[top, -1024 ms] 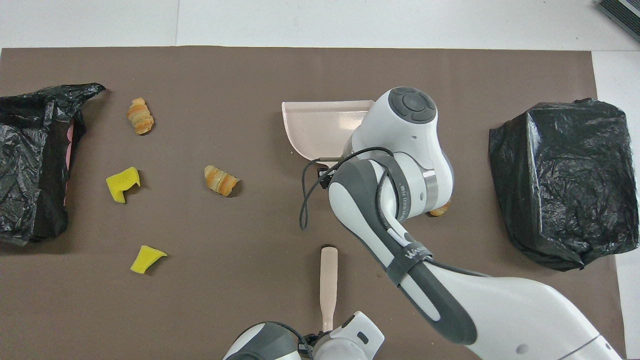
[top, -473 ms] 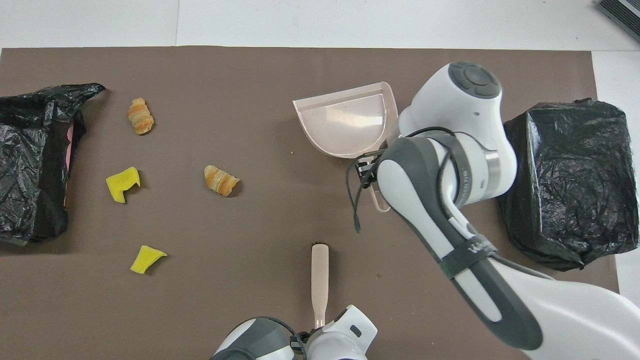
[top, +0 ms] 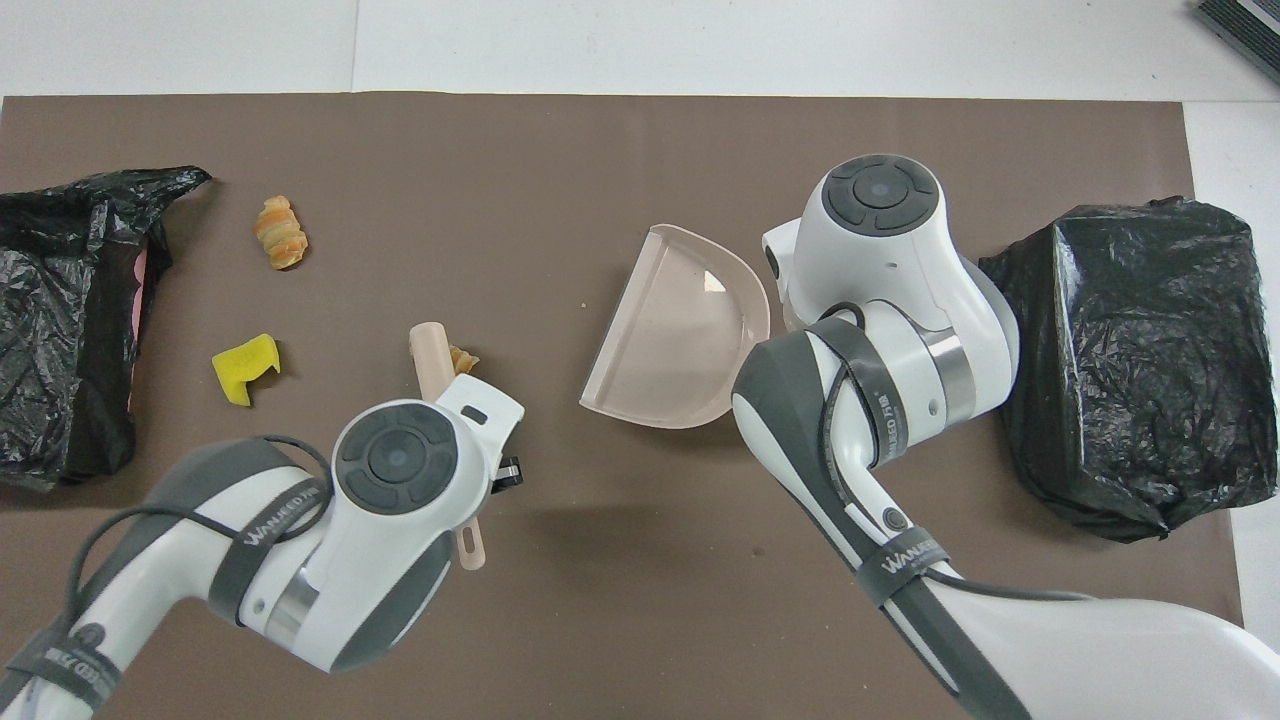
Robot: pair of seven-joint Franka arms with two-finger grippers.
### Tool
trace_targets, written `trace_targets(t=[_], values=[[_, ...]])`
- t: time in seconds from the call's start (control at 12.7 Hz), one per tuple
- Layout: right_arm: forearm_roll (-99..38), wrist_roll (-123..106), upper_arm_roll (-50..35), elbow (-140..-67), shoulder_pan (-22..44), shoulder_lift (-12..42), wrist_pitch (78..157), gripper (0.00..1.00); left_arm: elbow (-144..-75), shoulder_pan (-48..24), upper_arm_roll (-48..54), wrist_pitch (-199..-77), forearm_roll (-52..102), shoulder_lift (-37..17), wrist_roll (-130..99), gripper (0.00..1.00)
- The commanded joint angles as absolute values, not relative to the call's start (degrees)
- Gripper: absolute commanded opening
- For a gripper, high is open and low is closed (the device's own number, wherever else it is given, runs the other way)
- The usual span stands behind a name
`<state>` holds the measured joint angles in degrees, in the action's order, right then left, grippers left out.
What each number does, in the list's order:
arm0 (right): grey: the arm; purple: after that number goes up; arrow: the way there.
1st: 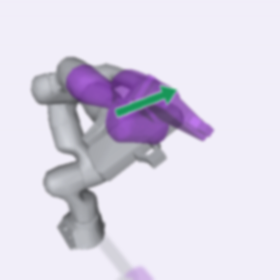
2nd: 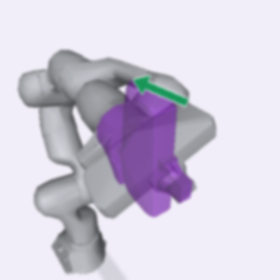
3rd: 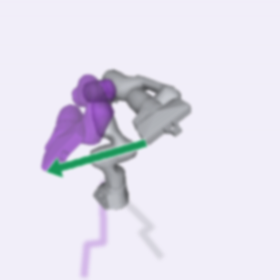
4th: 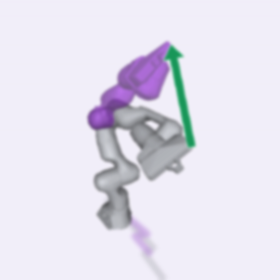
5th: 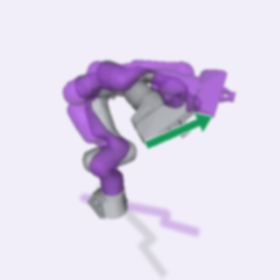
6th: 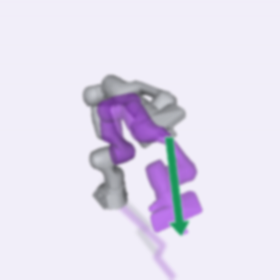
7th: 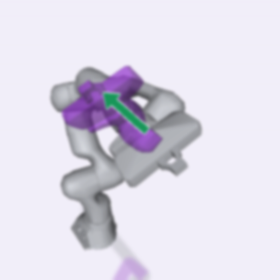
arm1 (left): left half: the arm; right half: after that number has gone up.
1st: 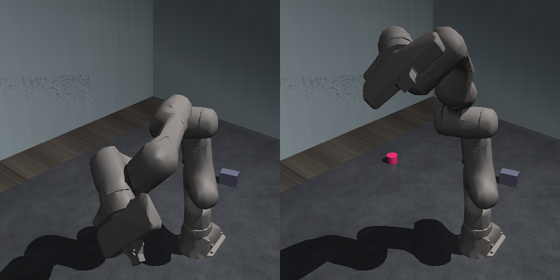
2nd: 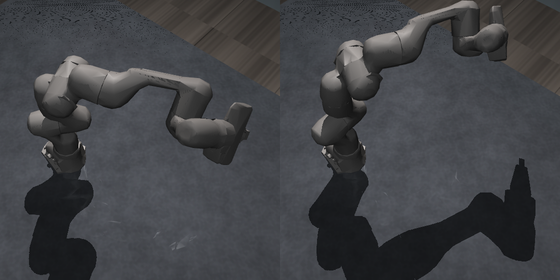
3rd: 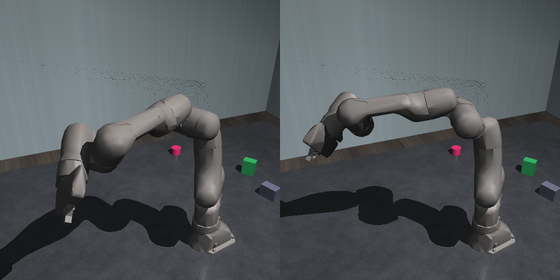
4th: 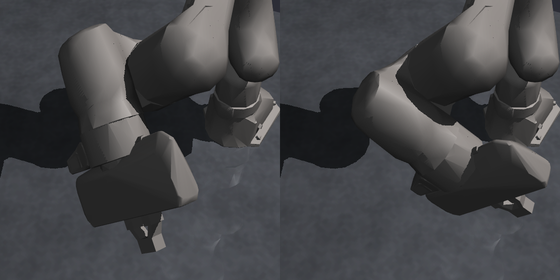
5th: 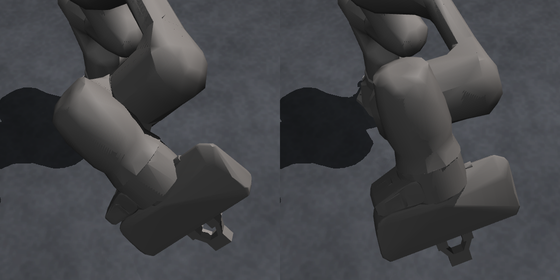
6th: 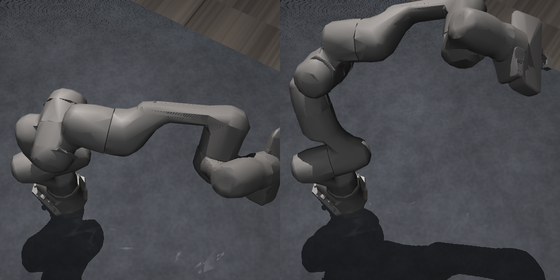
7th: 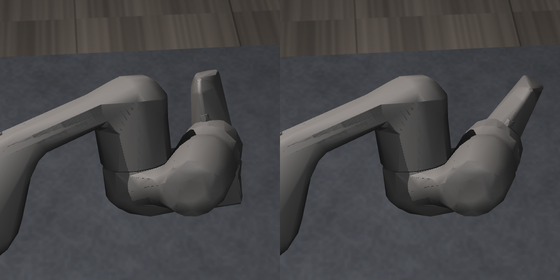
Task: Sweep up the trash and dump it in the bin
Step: 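Lift the dustpan with the right gripper while the left gripper grasps the brush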
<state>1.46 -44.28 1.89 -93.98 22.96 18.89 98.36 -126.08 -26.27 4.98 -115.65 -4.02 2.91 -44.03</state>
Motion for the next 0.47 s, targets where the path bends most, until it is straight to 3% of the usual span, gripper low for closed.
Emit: trace_targets(t=[0.0, 0.39], values=[[4.6, -44.7, 1.7, -96.8, 25.6, 17.8, 98.3, 0.0, -119.5, -17.4, 5.9, -114.7, -6.6, -2.5, -34.0, 0.0], [3.3, -37.7, 1.2, -98.3, 30.7, 18.2, 99.1, 0.0, -108.4, -3.1, 5.9, -117.8, -10.9, -10.5, -12.9, 0.0]])
